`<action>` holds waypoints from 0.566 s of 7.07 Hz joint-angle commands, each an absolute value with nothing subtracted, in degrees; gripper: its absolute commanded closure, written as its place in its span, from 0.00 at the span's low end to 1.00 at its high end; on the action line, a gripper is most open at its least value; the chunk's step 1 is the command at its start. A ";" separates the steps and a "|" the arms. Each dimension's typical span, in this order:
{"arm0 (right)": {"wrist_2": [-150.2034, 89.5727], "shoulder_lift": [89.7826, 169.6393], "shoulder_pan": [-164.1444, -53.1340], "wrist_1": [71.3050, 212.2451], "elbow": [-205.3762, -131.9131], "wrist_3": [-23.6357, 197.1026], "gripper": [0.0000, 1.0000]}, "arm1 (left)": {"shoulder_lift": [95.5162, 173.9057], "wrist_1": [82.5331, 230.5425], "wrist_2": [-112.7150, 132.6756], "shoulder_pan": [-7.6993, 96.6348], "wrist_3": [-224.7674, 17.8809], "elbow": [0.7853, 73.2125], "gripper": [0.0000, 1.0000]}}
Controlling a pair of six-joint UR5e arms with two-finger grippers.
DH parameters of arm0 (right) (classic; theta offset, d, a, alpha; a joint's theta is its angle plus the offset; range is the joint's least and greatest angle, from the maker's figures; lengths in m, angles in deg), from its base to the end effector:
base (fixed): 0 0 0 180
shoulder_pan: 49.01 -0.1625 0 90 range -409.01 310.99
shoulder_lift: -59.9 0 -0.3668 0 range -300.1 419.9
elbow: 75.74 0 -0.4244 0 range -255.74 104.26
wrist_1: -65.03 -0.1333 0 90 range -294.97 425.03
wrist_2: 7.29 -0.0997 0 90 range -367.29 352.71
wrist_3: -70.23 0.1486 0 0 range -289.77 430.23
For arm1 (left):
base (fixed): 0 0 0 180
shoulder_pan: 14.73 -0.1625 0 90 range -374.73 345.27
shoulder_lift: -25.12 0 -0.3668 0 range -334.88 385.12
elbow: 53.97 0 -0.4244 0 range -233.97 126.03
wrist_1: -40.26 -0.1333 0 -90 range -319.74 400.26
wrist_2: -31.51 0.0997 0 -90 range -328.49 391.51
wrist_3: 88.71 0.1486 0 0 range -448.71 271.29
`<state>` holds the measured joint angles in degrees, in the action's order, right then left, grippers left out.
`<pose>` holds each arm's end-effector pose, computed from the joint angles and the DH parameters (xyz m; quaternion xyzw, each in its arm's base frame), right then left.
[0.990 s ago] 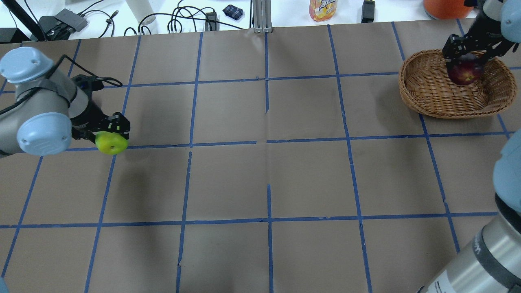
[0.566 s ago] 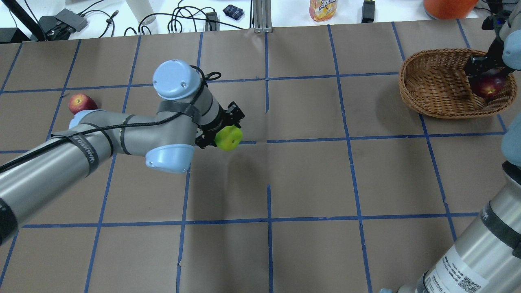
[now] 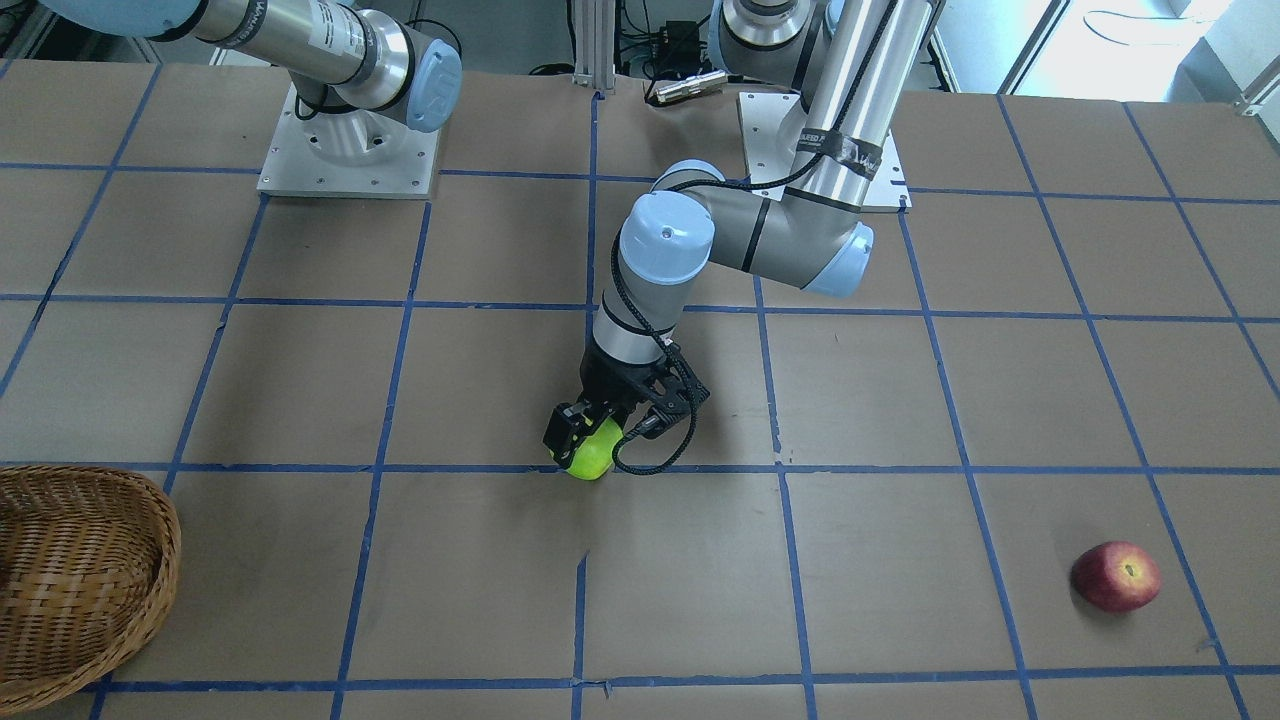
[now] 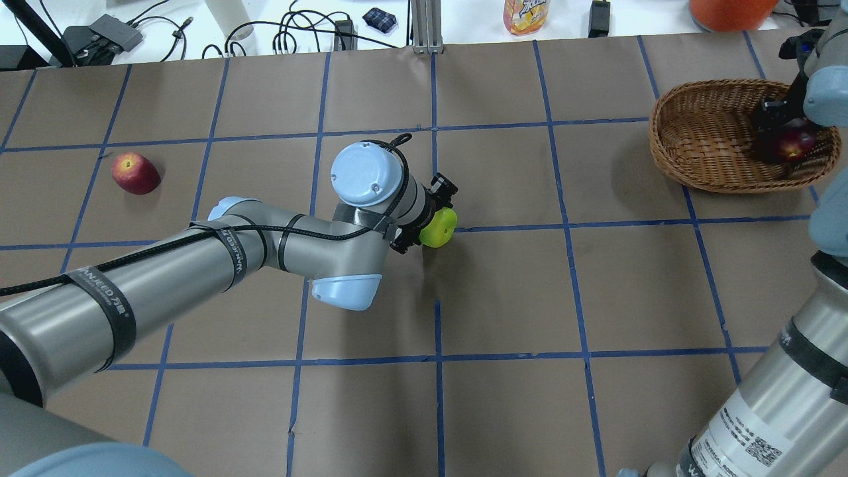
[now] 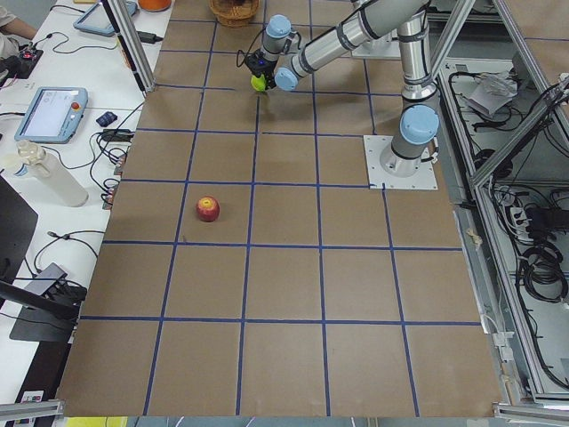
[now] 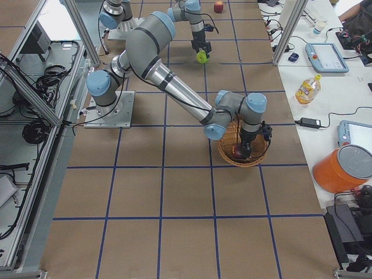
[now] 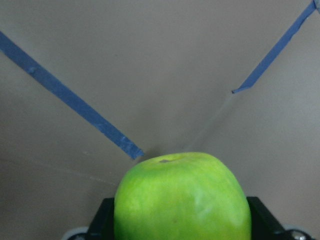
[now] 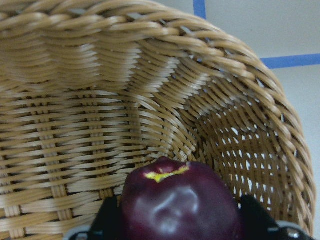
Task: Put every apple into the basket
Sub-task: 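Carry the green apple with the left gripper to the table center and release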
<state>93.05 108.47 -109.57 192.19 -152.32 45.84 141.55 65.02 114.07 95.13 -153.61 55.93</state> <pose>-0.2704 -0.6961 0.1097 -0.0509 -0.9915 0.0302 0.1161 -0.3468 -0.5110 0.0769 0.3672 -0.9134 0.0780 0.1578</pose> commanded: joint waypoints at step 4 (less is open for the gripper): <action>88.81 118.74 -111.40 179.52 -152.29 46.23 0.00 | 135.79 83.08 110.97 89.97 -141.60 49.05 0.00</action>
<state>91.68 113.81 -110.19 185.83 -152.22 45.76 138.23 75.43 111.40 92.00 -148.09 50.96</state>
